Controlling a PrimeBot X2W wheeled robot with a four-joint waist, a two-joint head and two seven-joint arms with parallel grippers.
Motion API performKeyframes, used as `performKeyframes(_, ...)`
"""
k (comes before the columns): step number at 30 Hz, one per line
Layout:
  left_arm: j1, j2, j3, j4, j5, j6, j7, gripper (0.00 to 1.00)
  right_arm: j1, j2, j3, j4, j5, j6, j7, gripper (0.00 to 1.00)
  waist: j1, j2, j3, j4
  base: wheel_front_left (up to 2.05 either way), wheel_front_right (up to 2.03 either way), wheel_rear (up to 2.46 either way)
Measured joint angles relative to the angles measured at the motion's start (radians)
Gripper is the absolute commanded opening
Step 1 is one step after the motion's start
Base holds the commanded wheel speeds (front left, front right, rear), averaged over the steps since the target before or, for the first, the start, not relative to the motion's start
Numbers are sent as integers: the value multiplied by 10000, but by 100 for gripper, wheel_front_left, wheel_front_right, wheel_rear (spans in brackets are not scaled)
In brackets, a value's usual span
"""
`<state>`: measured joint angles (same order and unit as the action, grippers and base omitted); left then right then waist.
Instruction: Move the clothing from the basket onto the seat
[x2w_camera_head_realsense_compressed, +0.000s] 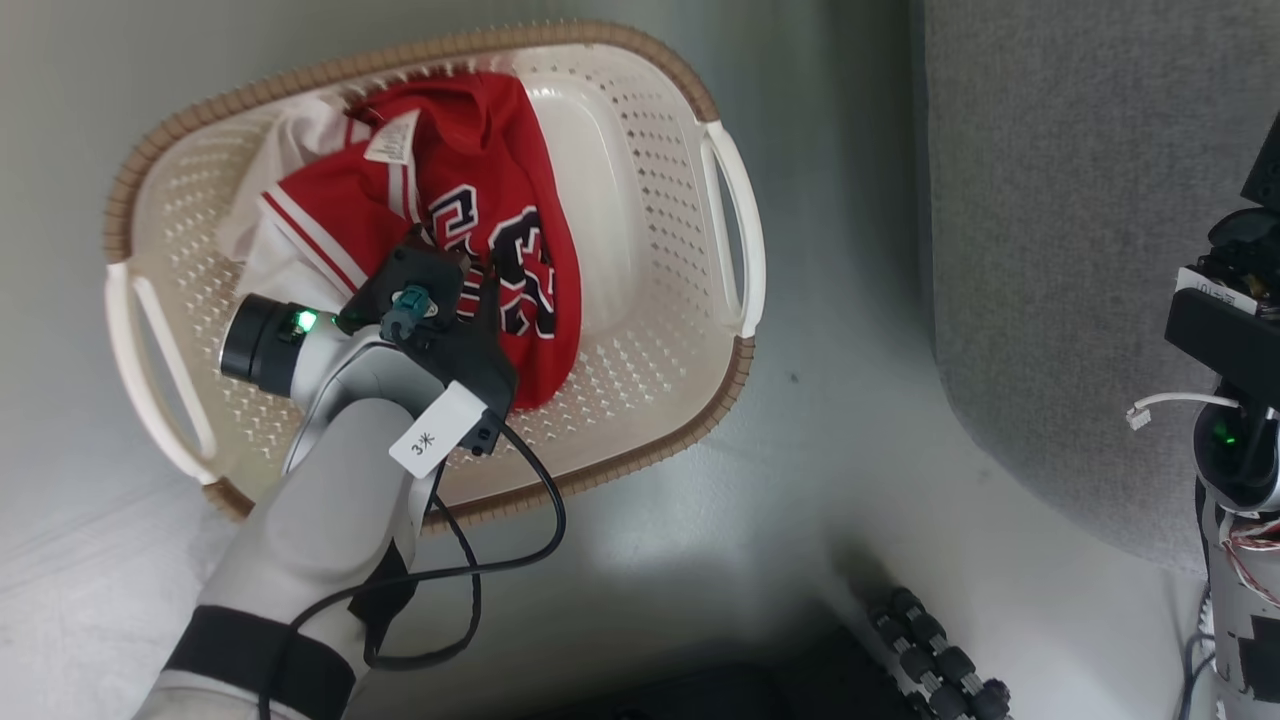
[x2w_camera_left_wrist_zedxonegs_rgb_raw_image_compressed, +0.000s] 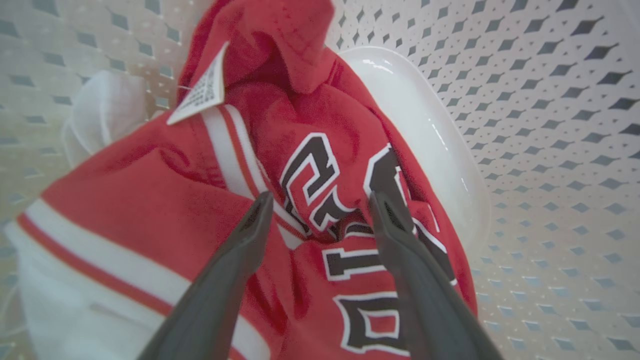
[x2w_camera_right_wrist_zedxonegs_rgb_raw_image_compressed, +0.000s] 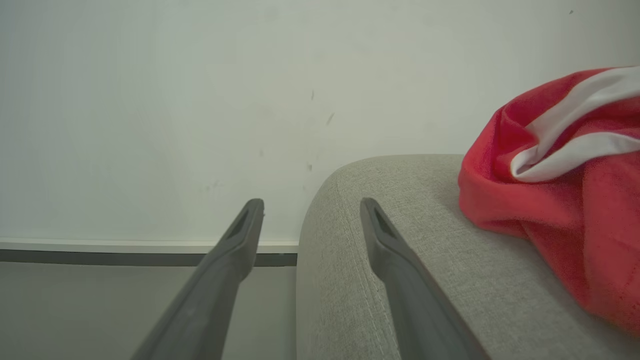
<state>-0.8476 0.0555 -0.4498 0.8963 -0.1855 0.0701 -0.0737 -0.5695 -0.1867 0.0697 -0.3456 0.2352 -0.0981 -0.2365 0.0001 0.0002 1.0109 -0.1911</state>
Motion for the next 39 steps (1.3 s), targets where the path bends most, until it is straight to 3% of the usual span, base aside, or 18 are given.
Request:
performKeyframes(13, -832, -4, -117, 1103, 188, 12, -73, 100, -160, 134, 224, 274, -104, 13, -113, 100, -2, -2, 580, -363, 0, 0, 0)
performKeyframes(14, -896, -6, -127, 1193, 190, 19, -73, 92, -160, 136, 226, 311, -132, 13, -113, 100, -1, -2, 597, -388, 0, 0, 0)
performKeyframes(15, -936, -6, -130, 1260, 190, 21, -73, 52, -161, 136, 224, 337, -167, 13, -113, 100, -1, -2, 610, -407, 0, 0, 0)
performKeyframes(16, -958, -8, -136, 1331, 194, 50, -73, 27, -162, 138, 226, 370, -180, 15, -115, 100, -2, -2, 621, -425, 0, 0, 0)
performKeyframes(17, -976, -8, -138, 1388, 201, 90, -73, 27, -164, 142, 226, 395, -192, 15, -115, 100, -2, -2, 629, -440, 0, 0, 0)
performKeyframes(18, -997, -8, -144, 1448, 201, 92, -77, 2, -169, 148, 226, 451, -198, 15, -117, 100, -2, -2, 631, -451, 0, 0, 0)
performKeyframes(25, -1068, -17, -192, 1697, 196, 73, -497, 0, -312, 169, 180, 1060, -203, 73, -128, 100, -2, -2, 431, -431, 0, 0, 0)
performKeyframes(39, -949, -98, -671, 1743, 201, -623, -1499, 0, -350, 35, 443, 2642, -447, 456, -201, 100, -2, -2, -822, 79, 0, 0, 0)
